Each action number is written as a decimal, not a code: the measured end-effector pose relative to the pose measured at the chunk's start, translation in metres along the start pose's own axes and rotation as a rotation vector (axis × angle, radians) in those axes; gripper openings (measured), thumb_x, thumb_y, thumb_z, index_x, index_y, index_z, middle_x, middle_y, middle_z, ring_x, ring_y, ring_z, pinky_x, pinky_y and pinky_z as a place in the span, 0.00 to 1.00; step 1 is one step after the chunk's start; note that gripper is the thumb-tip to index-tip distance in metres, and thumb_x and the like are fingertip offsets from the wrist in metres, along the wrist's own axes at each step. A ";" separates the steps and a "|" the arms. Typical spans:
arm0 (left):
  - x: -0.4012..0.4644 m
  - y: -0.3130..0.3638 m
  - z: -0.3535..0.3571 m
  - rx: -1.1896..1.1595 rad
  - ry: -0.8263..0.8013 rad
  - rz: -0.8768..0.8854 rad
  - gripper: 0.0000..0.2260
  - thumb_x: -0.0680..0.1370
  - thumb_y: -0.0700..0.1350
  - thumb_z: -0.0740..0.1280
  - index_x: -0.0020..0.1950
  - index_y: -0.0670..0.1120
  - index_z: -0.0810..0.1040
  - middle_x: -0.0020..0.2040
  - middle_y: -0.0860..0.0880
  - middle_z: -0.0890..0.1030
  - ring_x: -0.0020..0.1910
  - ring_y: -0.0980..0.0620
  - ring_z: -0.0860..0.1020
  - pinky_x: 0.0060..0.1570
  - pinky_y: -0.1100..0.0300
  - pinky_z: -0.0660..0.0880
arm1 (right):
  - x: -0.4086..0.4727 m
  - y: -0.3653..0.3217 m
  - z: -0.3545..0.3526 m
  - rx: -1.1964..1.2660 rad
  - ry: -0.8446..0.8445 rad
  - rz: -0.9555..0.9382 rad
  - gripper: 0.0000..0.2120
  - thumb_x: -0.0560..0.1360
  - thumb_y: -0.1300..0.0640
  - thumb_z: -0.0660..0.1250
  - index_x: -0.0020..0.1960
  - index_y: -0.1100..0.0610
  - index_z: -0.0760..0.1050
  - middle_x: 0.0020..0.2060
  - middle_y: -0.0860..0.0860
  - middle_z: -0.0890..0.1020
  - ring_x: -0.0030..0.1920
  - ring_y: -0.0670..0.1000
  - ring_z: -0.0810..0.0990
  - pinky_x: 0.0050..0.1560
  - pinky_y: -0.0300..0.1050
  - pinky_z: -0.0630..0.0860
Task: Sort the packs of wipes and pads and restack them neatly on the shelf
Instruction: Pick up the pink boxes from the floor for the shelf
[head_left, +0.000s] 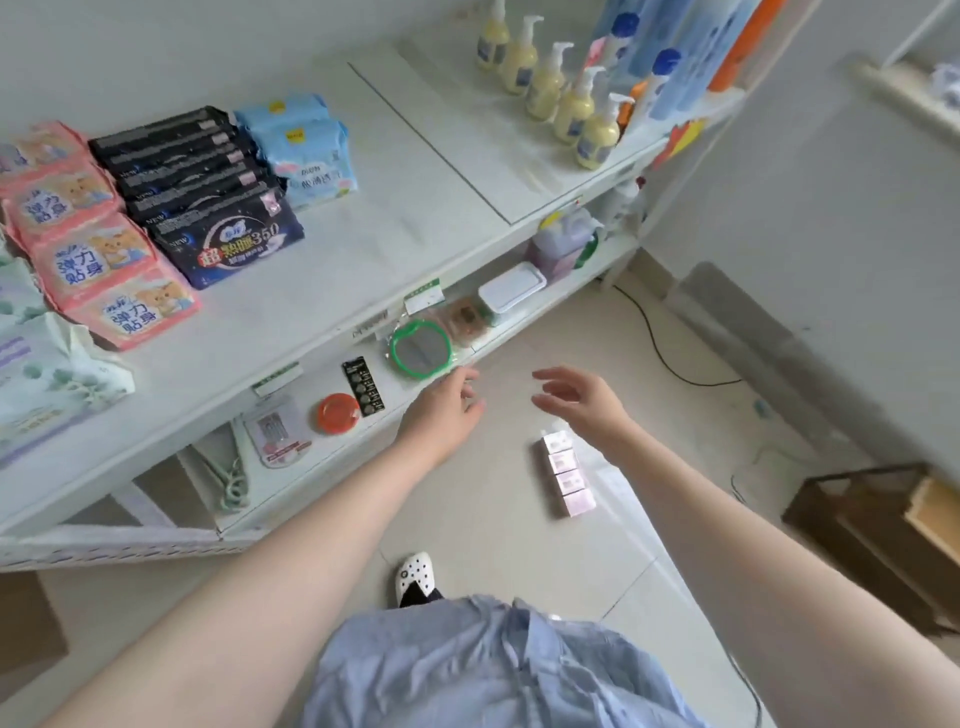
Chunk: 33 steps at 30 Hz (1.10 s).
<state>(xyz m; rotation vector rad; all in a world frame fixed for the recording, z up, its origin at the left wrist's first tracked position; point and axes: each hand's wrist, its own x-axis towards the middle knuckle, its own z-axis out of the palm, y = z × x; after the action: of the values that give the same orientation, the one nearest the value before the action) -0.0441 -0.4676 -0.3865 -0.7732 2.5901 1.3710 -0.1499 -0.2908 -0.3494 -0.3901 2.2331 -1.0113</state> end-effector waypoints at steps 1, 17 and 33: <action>-0.003 0.002 0.015 0.000 -0.042 -0.011 0.17 0.77 0.46 0.66 0.66 0.47 0.72 0.55 0.49 0.79 0.53 0.48 0.78 0.57 0.52 0.74 | -0.009 0.015 -0.008 0.010 0.010 0.024 0.16 0.73 0.54 0.73 0.60 0.47 0.78 0.55 0.55 0.81 0.54 0.50 0.81 0.60 0.46 0.75; -0.079 0.103 0.287 -0.334 -0.312 -0.509 0.14 0.78 0.44 0.65 0.63 0.44 0.73 0.52 0.47 0.76 0.50 0.49 0.77 0.47 0.59 0.72 | -0.119 0.261 -0.172 0.094 0.009 0.298 0.20 0.73 0.49 0.73 0.63 0.48 0.75 0.57 0.54 0.78 0.55 0.51 0.79 0.55 0.49 0.77; 0.005 0.124 0.325 -0.534 -0.132 -0.796 0.16 0.78 0.42 0.65 0.66 0.42 0.71 0.59 0.44 0.76 0.54 0.48 0.76 0.55 0.53 0.74 | -0.005 0.291 -0.241 0.086 -0.103 0.327 0.23 0.70 0.42 0.73 0.62 0.47 0.75 0.57 0.52 0.79 0.55 0.50 0.79 0.59 0.55 0.78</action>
<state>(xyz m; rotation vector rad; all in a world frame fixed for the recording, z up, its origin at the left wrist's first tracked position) -0.1524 -0.1526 -0.4860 -1.4939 1.4975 1.7061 -0.3076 0.0386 -0.4466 -0.0348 2.0670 -0.8872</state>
